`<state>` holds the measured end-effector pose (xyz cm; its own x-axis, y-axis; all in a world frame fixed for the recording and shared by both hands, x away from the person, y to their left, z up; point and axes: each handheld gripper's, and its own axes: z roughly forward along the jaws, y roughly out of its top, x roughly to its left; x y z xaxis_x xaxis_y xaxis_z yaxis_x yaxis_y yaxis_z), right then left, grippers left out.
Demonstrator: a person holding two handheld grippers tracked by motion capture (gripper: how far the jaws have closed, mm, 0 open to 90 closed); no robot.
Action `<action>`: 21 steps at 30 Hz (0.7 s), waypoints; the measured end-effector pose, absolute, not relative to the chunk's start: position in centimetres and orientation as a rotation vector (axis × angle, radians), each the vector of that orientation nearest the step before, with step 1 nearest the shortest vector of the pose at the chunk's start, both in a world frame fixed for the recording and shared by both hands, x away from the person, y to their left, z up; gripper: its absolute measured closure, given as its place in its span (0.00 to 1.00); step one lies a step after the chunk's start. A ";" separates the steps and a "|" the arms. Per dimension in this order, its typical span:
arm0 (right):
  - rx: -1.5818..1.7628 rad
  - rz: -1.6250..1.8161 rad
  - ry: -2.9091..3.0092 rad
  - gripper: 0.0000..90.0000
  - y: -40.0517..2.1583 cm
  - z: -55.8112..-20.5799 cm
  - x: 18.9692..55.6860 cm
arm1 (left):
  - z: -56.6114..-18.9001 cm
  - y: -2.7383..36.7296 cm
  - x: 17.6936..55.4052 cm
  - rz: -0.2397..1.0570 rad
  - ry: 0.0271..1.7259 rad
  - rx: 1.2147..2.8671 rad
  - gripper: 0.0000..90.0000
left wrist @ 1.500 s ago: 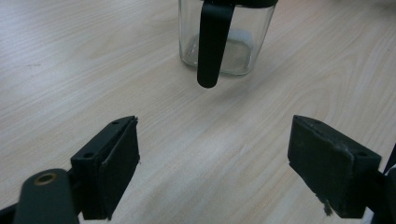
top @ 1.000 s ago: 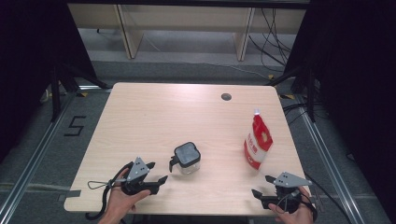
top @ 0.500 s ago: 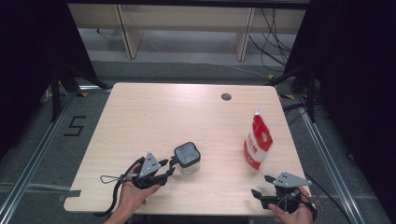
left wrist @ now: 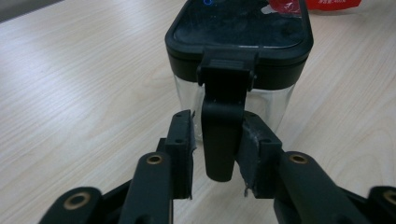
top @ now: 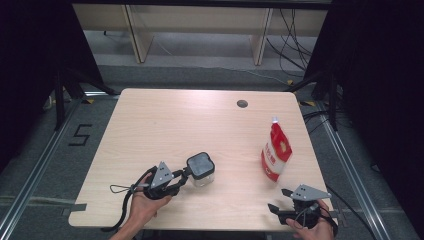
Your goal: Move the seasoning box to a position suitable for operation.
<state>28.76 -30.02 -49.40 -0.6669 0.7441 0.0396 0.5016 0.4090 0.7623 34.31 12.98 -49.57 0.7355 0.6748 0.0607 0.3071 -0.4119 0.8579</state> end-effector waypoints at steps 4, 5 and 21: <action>1.083 1.116 2.357 0.30 -30.2 -49.3 28.7 | -49.4 13.0 34.3 0.504 0.757 2.027 0.80; 1.120 1.112 2.360 0.30 -30.1 -49.3 28.6 | -49.4 13.2 34.4 0.517 0.743 2.033 0.80; 1.068 1.111 2.369 0.31 -30.0 -49.4 28.8 | -49.4 14.4 35.4 0.491 0.670 2.051 0.81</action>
<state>28.81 -29.96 -49.45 -0.6719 0.7400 0.0298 0.4959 0.4197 0.7602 35.44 14.41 -49.44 0.7747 0.6264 0.0861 0.2714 -0.4524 0.8495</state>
